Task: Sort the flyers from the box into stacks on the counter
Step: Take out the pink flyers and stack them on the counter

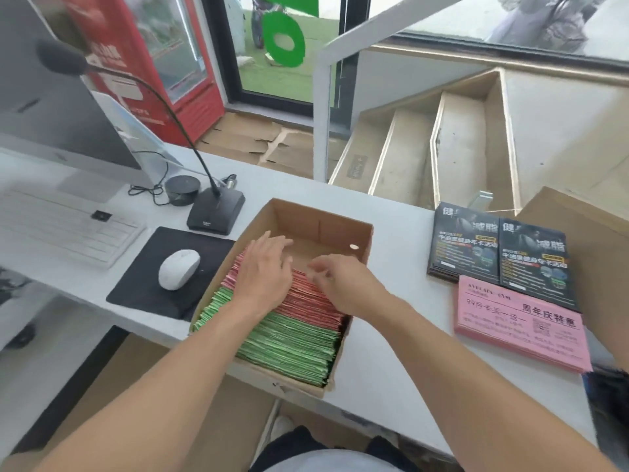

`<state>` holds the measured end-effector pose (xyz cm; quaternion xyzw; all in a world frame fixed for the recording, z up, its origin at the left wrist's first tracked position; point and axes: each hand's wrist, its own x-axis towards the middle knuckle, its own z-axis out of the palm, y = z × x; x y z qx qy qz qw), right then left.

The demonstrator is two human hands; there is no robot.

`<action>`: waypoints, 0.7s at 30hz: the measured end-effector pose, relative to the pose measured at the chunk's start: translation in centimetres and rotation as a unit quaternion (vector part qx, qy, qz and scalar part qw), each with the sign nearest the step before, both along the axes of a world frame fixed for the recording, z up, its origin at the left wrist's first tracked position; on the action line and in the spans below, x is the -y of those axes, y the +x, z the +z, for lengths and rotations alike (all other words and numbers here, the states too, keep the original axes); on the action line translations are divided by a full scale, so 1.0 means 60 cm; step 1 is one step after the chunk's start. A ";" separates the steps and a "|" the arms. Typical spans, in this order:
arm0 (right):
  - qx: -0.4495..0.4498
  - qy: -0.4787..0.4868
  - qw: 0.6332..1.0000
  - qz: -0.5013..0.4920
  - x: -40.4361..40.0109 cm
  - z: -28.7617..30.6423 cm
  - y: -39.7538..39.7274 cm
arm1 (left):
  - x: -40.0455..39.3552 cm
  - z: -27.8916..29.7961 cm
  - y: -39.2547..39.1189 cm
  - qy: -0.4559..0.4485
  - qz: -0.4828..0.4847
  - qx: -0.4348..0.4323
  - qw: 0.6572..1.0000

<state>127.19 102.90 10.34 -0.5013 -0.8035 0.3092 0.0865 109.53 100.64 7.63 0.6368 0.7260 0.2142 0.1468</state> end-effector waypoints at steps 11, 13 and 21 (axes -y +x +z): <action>0.054 -0.117 0.992 -0.001 -0.057 -0.016 -0.037 | 0.011 -0.026 -0.032 -0.013 -0.043 -0.070 0.997; 0.057 -0.132 0.990 -0.004 -0.063 -0.015 -0.039 | 0.010 -0.027 -0.034 -0.014 -0.048 -0.070 0.996; 0.013 -0.193 0.980 -0.037 -0.069 -0.009 -0.035 | 0.010 -0.029 -0.037 -0.001 -0.059 -0.073 0.996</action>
